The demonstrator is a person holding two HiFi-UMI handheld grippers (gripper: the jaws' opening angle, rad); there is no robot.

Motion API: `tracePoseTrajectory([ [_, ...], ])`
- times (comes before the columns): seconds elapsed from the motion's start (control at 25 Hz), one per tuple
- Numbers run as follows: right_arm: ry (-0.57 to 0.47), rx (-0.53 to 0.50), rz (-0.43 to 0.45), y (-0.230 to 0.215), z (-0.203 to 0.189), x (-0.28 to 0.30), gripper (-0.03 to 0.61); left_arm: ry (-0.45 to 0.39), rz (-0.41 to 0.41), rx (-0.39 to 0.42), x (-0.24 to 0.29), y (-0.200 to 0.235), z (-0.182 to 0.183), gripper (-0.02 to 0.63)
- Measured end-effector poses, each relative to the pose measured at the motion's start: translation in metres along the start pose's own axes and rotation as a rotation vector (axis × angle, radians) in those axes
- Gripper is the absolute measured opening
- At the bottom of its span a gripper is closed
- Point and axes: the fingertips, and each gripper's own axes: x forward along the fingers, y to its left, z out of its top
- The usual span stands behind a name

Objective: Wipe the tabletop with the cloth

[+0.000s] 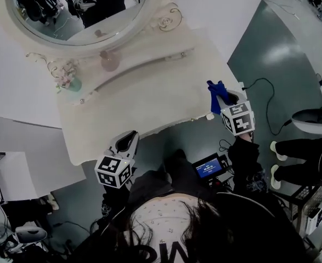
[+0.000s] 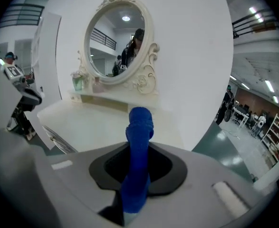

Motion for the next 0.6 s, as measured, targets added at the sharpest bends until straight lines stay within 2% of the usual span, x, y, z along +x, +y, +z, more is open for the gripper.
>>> tracePoseTrajectory([
  [0.24,-0.108,0.057,0.090,0.102,0.039,-0.045,0.078,-0.037,0.003,-0.014,-0.044,0.020,-0.018,0.002],
  [0.36,-0.148,0.076,0.103,0.149,0.051,-0.059,0.078,-0.053,-0.002,-0.017,-0.067,0.029,-0.031,0.002],
  [0.6,-0.165,0.116,0.124,0.240,0.046,-0.083,0.078,-0.080,-0.035,-0.014,-0.124,0.028,-0.064,0.002],
])
